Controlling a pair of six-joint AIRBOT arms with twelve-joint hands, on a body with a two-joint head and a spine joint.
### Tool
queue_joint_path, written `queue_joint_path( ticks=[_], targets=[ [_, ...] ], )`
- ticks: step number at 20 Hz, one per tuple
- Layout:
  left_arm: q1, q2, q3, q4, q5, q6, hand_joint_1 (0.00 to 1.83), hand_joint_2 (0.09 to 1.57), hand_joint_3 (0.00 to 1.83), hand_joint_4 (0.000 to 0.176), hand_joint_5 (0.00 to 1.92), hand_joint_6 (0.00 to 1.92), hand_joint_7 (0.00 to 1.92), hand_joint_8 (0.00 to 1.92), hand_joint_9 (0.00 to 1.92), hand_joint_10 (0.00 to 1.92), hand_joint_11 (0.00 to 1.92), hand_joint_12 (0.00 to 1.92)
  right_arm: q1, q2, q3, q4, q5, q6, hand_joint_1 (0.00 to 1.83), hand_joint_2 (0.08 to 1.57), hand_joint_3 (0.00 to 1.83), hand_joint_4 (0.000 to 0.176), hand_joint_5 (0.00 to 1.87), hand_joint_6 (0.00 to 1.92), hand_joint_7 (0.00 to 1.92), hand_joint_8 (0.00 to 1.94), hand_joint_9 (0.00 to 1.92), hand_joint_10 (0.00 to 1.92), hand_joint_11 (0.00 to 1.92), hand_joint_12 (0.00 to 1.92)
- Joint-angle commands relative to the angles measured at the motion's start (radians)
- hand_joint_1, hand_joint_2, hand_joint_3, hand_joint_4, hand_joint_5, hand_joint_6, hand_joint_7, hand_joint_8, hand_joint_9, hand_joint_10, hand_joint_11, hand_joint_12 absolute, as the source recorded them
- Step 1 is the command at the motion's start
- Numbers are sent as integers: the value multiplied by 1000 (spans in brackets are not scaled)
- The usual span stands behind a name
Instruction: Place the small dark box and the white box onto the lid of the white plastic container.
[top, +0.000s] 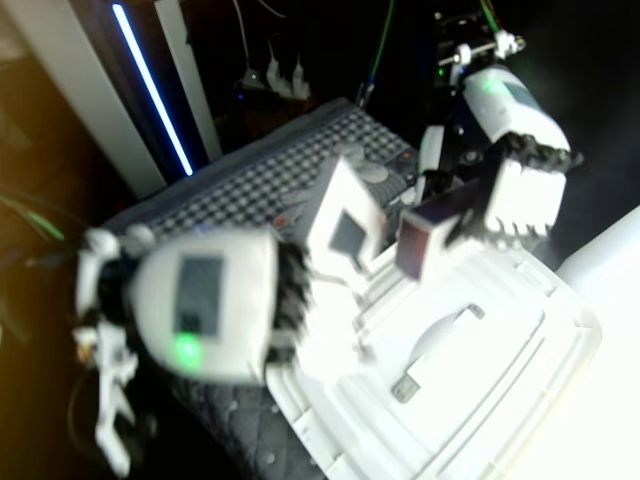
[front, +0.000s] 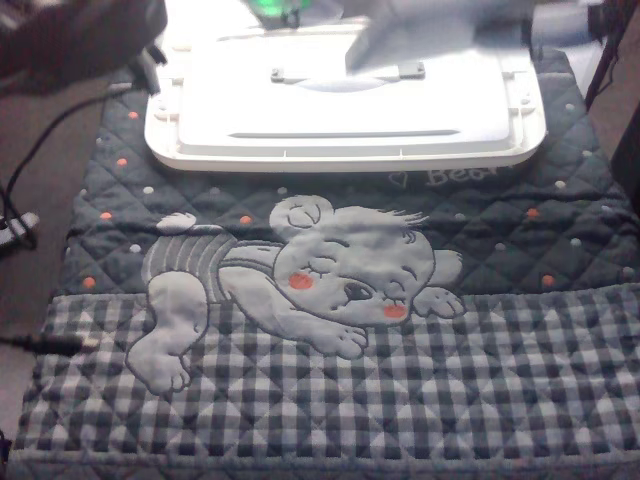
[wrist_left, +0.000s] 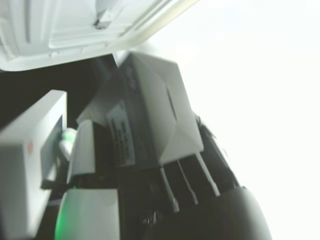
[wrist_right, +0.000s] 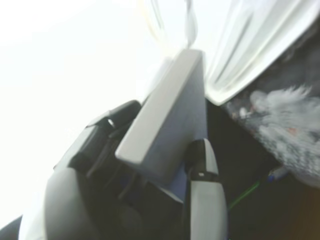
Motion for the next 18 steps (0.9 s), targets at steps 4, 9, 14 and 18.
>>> queue_joint_path(
  ticks=[4, 9, 14, 18],
  targets=[
    [-18, 13, 19, -60, -54, 67, 1000, 921, 0, 134, 135, 1, 62, 3, 23, 6, 24, 214, 13, -7, 26, 26, 58, 5, 966, 1011, 0, 75, 52, 1, 69, 5, 75, 6, 0, 214],
    [10, 19, -12, -60, -91, 68, 1021, 910, 5, 105, 160, 1, 85, 2, 69, 7, 14, 261, 9, 6, 10, 23, 58, 5, 977, 988, 0, 120, 65, 4, 97, 1, 109, 1, 0, 336],
    [29, 81, -104, -53, -182, 68, 1011, 917, 4, 148, 107, 0, 64, 0, 82, 8, 2, 259, -30, 37, -43, 4, 106, 13, 910, 927, 0, 120, 29, 3, 41, 3, 43, 2, 0, 352],
    [65, 135, -190, -32, -294, 68, 986, 906, 0, 159, 72, 3, 46, 3, 83, 6, 0, 28, -104, 70, -82, 15, 238, 68, 811, 857, 0, 45, 54, 3, 8, 1, 14, 0, 0, 229]
  ],
)
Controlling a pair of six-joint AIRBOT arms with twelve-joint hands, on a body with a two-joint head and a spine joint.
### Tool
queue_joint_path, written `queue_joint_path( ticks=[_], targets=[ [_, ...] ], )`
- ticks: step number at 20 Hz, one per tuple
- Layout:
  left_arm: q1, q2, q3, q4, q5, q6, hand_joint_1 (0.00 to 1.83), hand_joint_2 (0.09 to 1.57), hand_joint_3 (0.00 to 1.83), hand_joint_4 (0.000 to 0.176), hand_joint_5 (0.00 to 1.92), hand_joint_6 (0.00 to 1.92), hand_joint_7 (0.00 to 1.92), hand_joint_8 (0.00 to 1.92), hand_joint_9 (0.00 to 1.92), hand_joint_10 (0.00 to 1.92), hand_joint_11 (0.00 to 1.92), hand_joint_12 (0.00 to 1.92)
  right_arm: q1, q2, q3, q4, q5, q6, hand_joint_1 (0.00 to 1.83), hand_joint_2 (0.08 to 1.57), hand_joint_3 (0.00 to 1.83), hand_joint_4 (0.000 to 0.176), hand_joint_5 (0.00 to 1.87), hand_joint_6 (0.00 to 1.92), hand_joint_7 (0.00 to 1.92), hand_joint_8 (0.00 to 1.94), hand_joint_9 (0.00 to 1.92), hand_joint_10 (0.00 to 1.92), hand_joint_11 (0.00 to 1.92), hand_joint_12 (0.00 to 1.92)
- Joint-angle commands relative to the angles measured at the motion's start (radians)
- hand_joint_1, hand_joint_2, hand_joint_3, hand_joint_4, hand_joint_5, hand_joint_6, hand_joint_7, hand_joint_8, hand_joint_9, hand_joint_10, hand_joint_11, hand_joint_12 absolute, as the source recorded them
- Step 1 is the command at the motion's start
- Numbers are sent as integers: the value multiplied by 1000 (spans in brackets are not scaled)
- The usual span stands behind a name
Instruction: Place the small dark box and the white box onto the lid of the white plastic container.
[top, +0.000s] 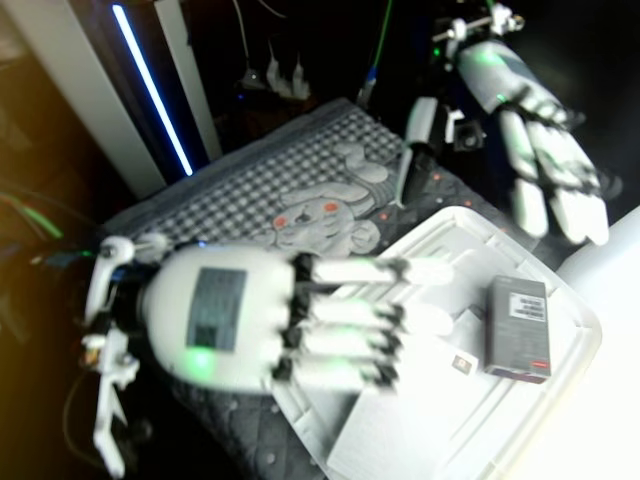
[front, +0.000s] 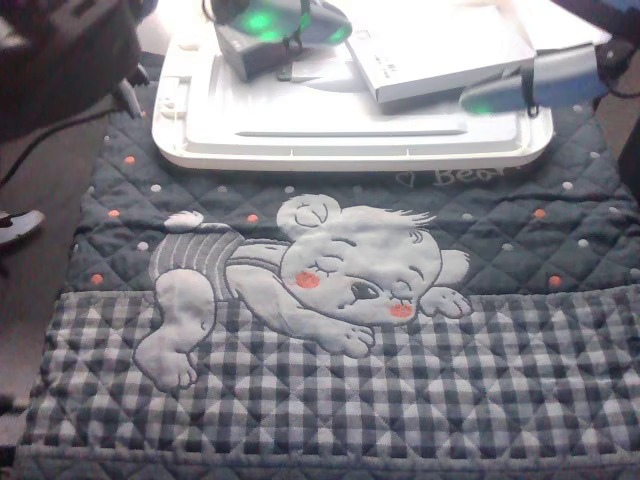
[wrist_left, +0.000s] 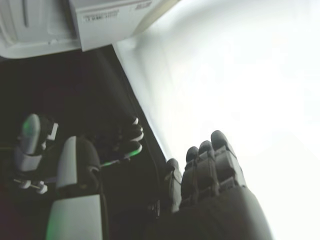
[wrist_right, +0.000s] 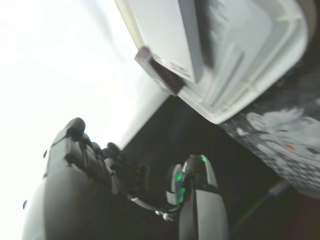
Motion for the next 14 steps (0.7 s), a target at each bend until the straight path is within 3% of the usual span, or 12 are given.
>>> queue_joint_path(
  ticks=[1, 2, 3, 4, 5, 6, 7, 9, 10, 12, 13, 14],
  targets=[
    [-2, 21, -10, -9, -176, -3, 963, 893, 0, 144, 62, 0, 49, 3, 93, 8, 8, 19, -1, 24, -1, 60, 167, 20, 778, 824, 0, 59, 69, 3, 25, 1, 38, 4, 0, 369],
    [10, 38, -31, -1, -201, -3, 902, 878, 0, 170, 22, 0, 20, 0, 39, 1, 8, 16, -19, 33, -13, 72, 196, 24, 731, 831, 0, 41, 56, 4, 27, 0, 59, 7, 0, 547],
    [23, 51, -45, 0, -222, -3, 931, 886, 0, 175, 32, 7, 29, 6, 30, 1, 1, 10, -45, 42, -25, 87, 225, 24, 794, 808, 0, 63, 70, 11, 36, 4, 60, 6, 0, 578],
    [42, 64, -61, 0, -250, -3, 977, 873, 0, 176, 49, 13, 51, 13, 47, 8, 2, 10, -76, 54, -40, 108, 267, 24, 799, 800, 0, 34, 79, 10, 45, 4, 84, 11, 0, 651],
    [51, 73, -71, 0, -268, -3, 977, 873, 0, 176, 49, 13, 51, 13, 47, 8, 2, 10, -91, 63, -51, 116, 290, 24, 799, 800, 0, 34, 79, 10, 45, 4, 84, 11, 0, 651],
    [63, 87, -85, 0, -289, -3, 952, 875, 0, 176, 52, 9, 63, 12, 72, 14, 15, 15, -111, 72, -62, 128, 314, 24, 770, 786, 0, 33, 122, 12, 99, 8, 104, 6, 0, 470],
    [74, 103, -102, 0, -305, -3, 958, 868, 0, 176, 53, 8, 59, 8, 83, 15, 17, 16, -125, 77, -73, 138, 340, 24, 783, 789, 0, 56, 222, 26, 164, 8, 132, 8, 0, 421],
    [94, 138, -138, 1, -339, -3, 951, 893, 4, 176, 4, 0, 35, 0, 60, 2, 25, 20, -145, 89, -97, 144, 384, 24, 858, 822, 3, 141, 307, 28, 132, 2, 53, 5, 0, 74],
    [111, 157, -159, 1, -367, -3, 942, 890, 3, 176, 2, 0, 30, 0, 53, 0, 29, 22, -157, 96, -113, 145, 412, 24, 854, 832, 5, 157, 281, 12, 114, 1, 34, 2, 0, 14],
    [136, 178, -186, 1, -411, -3, 945, 859, 0, 164, 11, 4, 45, 5, 53, 1, 53, 34, -182, 113, -137, 152, 457, 23, 858, 809, 0, 147, 114, 0, 10, 0, 4, 0, 2, 1],
    [152, 186, -200, 0, -439, -3, 962, 870, 0, 172, 12, 4, 45, 5, 57, 2, 55, 36, -195, 121, -148, 157, 477, 23, 874, 799, 0, 160, 82, 0, 1, 0, 0, 0, 0, 0],
    [174, 198, -216, -5, -471, -3, 985, 878, 0, 175, 22, 7, 54, 8, 62, 4, 47, 34, -208, 126, -158, 162, 493, 23, 882, 815, 0, 150, 74, 0, 0, 0, 0, 0, 0, 0]
  ],
)
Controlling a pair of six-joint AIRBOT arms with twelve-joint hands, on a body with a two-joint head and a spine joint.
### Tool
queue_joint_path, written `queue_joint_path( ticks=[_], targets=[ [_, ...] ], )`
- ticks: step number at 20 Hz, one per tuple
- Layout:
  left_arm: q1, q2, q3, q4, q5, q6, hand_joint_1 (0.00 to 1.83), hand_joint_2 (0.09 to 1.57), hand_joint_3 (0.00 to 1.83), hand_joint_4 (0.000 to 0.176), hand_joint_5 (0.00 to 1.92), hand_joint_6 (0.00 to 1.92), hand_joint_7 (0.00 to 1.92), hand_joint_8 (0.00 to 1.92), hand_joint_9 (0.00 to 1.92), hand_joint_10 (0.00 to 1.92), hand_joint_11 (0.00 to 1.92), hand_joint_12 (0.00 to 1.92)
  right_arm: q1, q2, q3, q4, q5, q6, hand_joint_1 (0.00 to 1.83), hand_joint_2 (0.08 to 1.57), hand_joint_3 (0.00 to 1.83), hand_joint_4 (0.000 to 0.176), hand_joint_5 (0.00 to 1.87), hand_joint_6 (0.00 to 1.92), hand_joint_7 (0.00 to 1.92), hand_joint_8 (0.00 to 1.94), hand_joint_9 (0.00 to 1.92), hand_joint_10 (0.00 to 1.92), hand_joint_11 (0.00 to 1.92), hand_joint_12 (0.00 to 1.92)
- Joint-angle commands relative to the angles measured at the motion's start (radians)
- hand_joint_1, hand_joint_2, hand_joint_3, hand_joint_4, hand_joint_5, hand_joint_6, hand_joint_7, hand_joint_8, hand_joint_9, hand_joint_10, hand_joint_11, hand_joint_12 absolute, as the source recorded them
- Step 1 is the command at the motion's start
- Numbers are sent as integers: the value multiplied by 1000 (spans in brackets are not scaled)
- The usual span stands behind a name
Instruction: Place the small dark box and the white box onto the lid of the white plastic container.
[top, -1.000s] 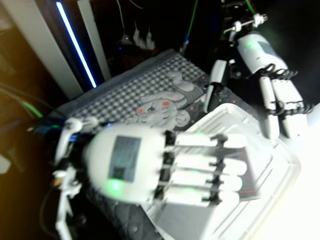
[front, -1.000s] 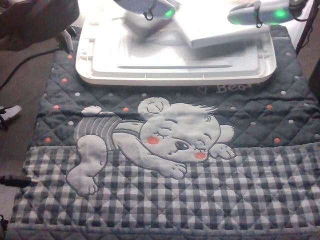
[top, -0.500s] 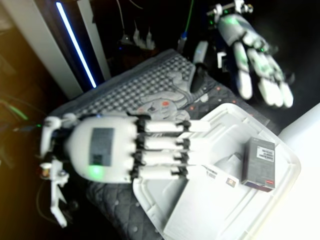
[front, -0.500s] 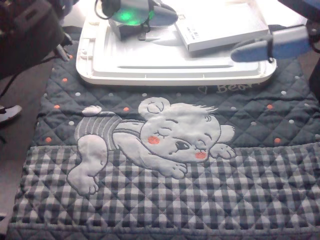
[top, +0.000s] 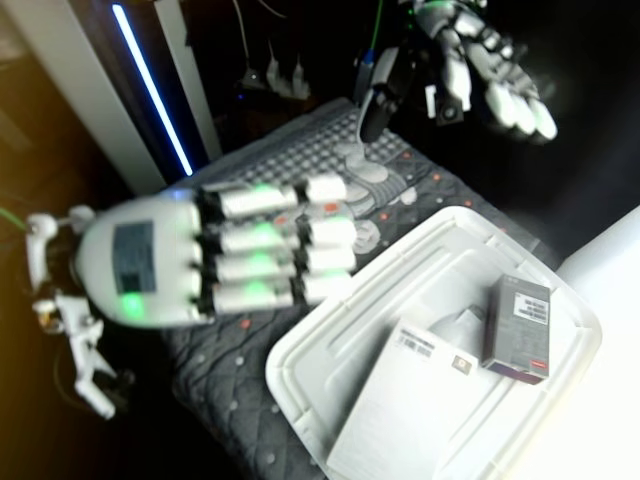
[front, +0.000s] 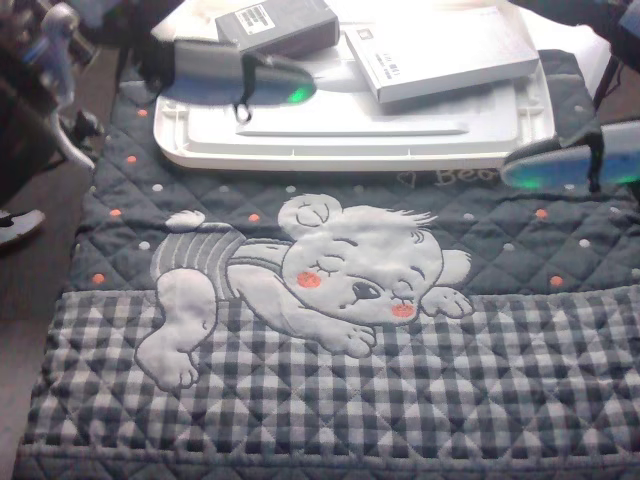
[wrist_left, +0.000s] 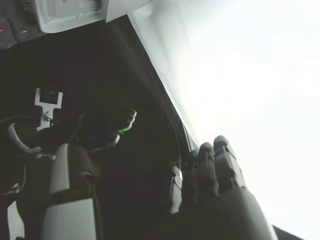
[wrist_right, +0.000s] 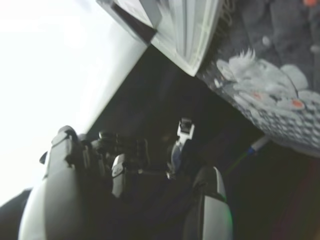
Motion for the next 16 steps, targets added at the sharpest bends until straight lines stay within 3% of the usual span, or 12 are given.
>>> queue_joint_path(
  ticks=[1, 2, 3, 4, 5, 6, 8, 9, 13, 15, 16],
  targets=[
    [3, 16, -9, -20, -175, -3, 961, 895, 7, 176, 17, 4, 55, 7, 58, 2, 31, 29, 2, 18, 0, 60, 140, 4, 846, 829, 5, 163, 39, 0, 0, 0, 0, 0, 0, 0],
    [18, 27, -20, -25, -200, -3, 961, 895, 7, 176, 17, 4, 55, 7, 58, 2, 31, 29, -2, 18, -3, 61, 145, 4, 846, 829, 5, 163, 39, 0, 0, 0, 0, 0, 0, 0],
    [30, 36, -29, -28, -224, -3, 907, 907, 10, 176, 0, 0, 48, 3, 78, 9, 75, 52, -6, 18, -6, 61, 149, 4, 829, 827, 3, 175, 56, 10, 0, 0, 0, 0, 0, 0],
    [42, 46, -40, -32, -247, -2, 850, 899, 0, 168, 0, 0, 64, 3, 119, 9, 23, 311, -12, 20, -12, 64, 160, 4, 859, 821, 0, 176, 59, 10, 0, 0, 0, 0, 57, 26],
    [53, 53, -49, -36, -267, -2, 850, 899, 0, 168, 0, 0, 64, 3, 119, 9, 23, 311, -20, 24, -18, 71, 178, 4, 859, 821, 0, 176, 59, 10, 0, 0, 0, 0, 57, 26],
    [65, 60, -57, -41, -285, -1, 906, 882, 5, 176, 0, 0, 89, 0, 166, 1, 0, 522, -30, 31, -27, 79, 198, 4, 834, 779, 0, 176, 40, 4, 0, 0, 0, 0, 21, 363],
    [88, 71, -71, -52, -324, 0, 945, 911, 7, 161, 0, 0, 73, 1, 136, 3, 0, 441, -52, 44, -43, 94, 234, 4, 780, 760, 0, 176, 38, 5, 0, 0, 0, 0, 0, 236],
    [109, 79, -82, -60, -352, 5, 970, 918, 5, 149, 0, 0, 70, 0, 118, 1, 0, 394, -59, 47, -48, 97, 249, 4, 772, 742, 0, 172, 63, 3, 0, 0, 0, 0, 0, 75],
    [167, 104, -116, -80, -436, 20, 994, 952, 7, 149, 0, 0, 39, 2, 91, 3, 0, 190, -80, 51, -62, 111, 289, 4, 802, 764, 0, 176, 125, 3, 16, 1, 0, 0, 0, 217],
    [181, 110, -126, -80, -458, 20, 941, 939, 0, 146, 0, 0, 29, 5, 50, 4, 0, 86, -107, 68, -78, 134, 311, 4, 796, 731, 0, 176, 182, 8, 55, 5, 0, 0, 0, 173],
    [189, 111, -129, -81, -468, 20, 934, 958, 6, 152, 0, 0, 24, 3, 36, 5, 0, 16, -130, 81, -89, 153, 333, 4, 816, 748, 1, 176, 164, 4, 64, 2, 0, 0, 0, 133]
  ],
)
